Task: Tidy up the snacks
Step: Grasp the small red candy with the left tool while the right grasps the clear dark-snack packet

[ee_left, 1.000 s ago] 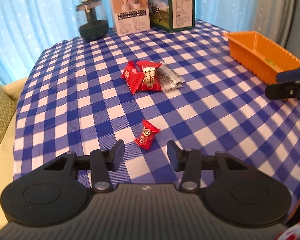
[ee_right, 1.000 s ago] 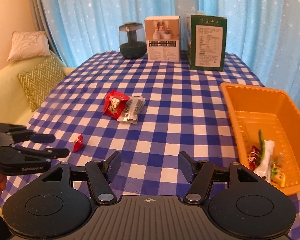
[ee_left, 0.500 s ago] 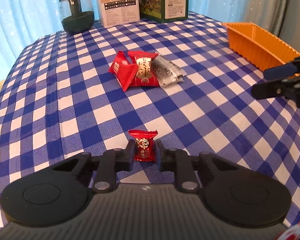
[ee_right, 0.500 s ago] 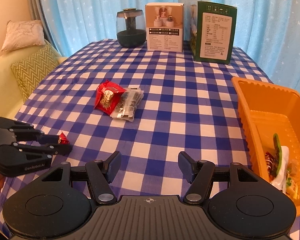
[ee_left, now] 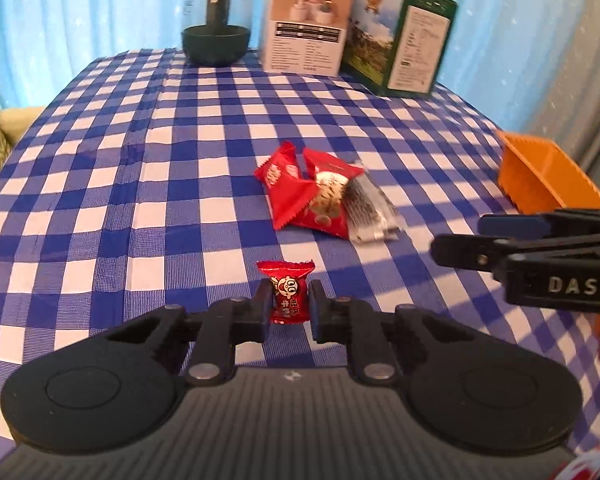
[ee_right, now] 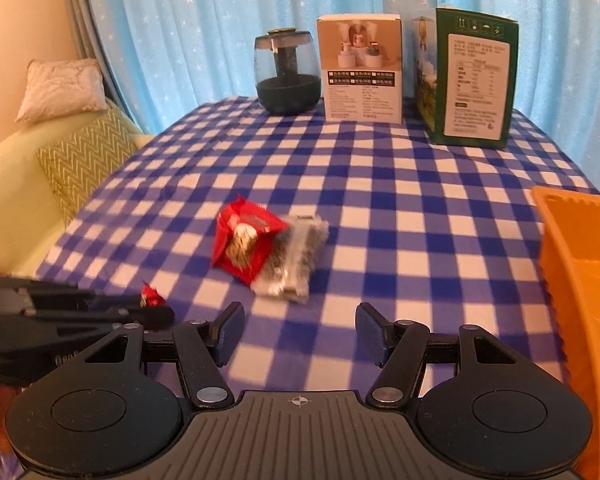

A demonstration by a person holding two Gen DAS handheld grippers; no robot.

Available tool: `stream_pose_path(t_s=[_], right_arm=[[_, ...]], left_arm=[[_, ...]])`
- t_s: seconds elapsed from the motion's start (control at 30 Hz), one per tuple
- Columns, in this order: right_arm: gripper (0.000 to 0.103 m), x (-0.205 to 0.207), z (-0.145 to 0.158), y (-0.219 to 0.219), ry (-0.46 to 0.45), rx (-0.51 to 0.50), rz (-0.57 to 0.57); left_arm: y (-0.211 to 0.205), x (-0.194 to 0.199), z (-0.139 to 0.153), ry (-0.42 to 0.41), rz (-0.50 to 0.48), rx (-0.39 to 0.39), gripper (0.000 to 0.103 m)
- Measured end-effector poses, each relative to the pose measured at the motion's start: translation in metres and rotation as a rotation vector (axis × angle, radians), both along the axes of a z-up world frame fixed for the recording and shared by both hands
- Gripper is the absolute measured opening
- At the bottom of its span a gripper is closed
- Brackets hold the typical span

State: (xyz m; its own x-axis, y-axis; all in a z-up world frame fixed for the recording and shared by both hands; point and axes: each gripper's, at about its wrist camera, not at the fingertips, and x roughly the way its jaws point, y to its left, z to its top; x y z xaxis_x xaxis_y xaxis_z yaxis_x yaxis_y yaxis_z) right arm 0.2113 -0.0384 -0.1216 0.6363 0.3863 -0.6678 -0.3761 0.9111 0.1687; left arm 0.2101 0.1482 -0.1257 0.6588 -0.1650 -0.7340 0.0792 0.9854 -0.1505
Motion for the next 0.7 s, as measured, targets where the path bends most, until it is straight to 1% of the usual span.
stream_pose_path(t_s=[0.13,0.27,0.33,0.4,0.5,0.6,0.67,0.7], right_arm=[[0.062,0.026,-0.006,0.012,0.009,0.012,-0.013],[0.061,0.047,-0.012,0.022,0.012,0.011,-0.03],[0.057,0.055,-0.017,0.028,0.019,-0.007,-0.038],[0.055,0.061,-0.021,0.031,0.025,-0.016,-0.046],[0.054,0.07,-0.027,0.038,0.037,-0.031,-0.045],[0.053,0.073,-0.032,0.047,0.028,-0.06,-0.027],[0.049,0.075,-0.036,0.051,0.025,-0.083,-0.008],[0.045,0.076,-0.038,0.054,0.023,-0.097,0.005]], left_arm=[[0.009,0.007,-0.001,0.009,0.037,-0.029,0.016],[0.013,0.011,0.001,-0.002,0.055,-0.021,0.016],[0.013,0.012,0.001,-0.001,0.062,-0.016,0.016],[0.013,0.013,0.001,-0.001,0.068,-0.01,0.016],[0.012,0.014,0.001,-0.004,0.071,-0.008,0.016],[0.013,0.015,0.001,-0.005,0.079,-0.013,0.016],[0.012,0.015,0.001,-0.003,0.078,-0.012,0.016],[0.011,0.015,0.0,-0.002,0.077,-0.012,0.016]])
